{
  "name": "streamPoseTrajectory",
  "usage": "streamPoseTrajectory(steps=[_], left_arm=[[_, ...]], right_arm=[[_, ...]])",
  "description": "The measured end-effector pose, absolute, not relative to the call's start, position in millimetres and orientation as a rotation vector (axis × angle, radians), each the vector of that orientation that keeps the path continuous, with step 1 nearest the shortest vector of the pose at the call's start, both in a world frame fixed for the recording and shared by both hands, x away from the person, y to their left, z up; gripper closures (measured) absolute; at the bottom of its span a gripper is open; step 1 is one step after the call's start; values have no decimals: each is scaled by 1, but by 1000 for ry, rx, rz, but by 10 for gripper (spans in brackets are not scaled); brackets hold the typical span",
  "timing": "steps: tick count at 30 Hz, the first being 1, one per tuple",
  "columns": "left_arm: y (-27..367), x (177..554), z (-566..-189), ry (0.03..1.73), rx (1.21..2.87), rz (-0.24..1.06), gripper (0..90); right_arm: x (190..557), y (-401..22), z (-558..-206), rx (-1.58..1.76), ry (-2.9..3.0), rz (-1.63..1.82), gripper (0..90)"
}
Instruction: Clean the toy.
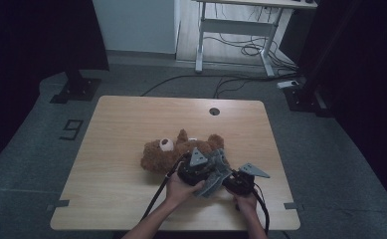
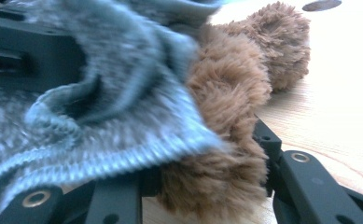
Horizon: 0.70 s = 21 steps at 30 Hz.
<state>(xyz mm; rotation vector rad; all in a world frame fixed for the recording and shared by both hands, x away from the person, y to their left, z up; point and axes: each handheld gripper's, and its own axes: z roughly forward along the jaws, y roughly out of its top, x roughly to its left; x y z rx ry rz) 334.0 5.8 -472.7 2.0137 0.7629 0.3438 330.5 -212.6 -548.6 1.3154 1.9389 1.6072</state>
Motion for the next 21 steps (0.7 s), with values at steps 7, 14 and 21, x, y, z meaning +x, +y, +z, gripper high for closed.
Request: streamPoseTrajectory(steps=[7,14,21], left_arm=[[42,328,-462,801,1961,355,753],[96,327,-458,899,1879,434,748],[166,334,-469,1046,1754,412,749]], right_arm=[[330,-214,-549,1318,1938,1618,578],[330,-215,-548,1309,1942,1618,579],[331,-216,-548,1299,1944,1620,578]])
